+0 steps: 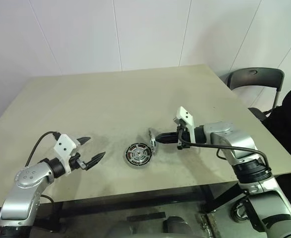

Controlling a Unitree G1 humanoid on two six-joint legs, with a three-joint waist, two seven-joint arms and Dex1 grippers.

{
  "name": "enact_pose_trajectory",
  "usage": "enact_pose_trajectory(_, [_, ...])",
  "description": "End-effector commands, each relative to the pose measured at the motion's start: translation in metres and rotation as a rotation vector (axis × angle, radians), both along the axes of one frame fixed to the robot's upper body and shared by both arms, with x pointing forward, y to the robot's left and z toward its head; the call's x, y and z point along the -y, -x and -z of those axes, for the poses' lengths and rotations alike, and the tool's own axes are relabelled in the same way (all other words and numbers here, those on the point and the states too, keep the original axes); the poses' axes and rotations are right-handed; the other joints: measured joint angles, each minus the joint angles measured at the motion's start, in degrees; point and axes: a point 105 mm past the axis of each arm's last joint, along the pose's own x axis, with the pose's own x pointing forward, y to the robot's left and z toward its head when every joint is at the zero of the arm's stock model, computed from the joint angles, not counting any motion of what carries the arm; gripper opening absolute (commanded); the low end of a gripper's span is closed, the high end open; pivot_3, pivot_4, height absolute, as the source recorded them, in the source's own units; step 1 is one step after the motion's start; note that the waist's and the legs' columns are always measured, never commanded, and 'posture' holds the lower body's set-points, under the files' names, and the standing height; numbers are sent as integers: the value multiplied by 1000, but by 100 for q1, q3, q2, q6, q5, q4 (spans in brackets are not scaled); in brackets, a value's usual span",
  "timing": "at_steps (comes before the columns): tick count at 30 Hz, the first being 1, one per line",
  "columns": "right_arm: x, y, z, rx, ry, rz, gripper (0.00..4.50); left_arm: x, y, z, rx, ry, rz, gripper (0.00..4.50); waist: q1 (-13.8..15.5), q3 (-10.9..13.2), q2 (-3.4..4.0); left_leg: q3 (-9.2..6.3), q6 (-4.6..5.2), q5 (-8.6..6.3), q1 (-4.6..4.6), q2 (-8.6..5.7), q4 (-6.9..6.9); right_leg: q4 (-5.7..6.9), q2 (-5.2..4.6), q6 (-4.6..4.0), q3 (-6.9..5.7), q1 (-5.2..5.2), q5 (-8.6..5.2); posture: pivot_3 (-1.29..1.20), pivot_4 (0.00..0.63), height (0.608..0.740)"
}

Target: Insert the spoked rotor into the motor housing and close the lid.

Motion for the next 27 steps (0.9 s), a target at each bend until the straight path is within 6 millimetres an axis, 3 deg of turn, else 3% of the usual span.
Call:
enact_pose_trajectory(1, [-20, 3, -12, 60, -16, -63, 69, 1, -2, -12, 48, -6, 6, 4500, 0, 0, 0, 0, 0, 0, 0, 0, 0, 0, 0, 0, 0, 0, 0, 0, 0, 740])
enact_pose_trajectory(8, [-37, 2, -3, 59, -6, -91, 69, 0, -3, -13, 50, -7, 1, 4500, 1, 0, 0, 0, 0, 0, 1, 0, 0, 1, 1, 0, 0, 0, 0, 0, 0, 740])
enact_pose_trajectory(22, [-45, 4, 26, 55, 71, -96, 69, 0, -4, -14, 57, -6, -3, 4500, -1, -1, -1, 0, -1, 0, 4, 0, 0, 3, 2, 0, 0, 0, 0, 0, 0, 740])
enact_pose_trajectory(27, [-39, 0, 7, 74, 17, -77, 69, 0, -4, -14, 58, -5, -2, 4500, -1, -1, -1, 0, -1, 0, 4, 0, 0, 3, 2, 0, 0, 0, 1, 0, 0, 740])
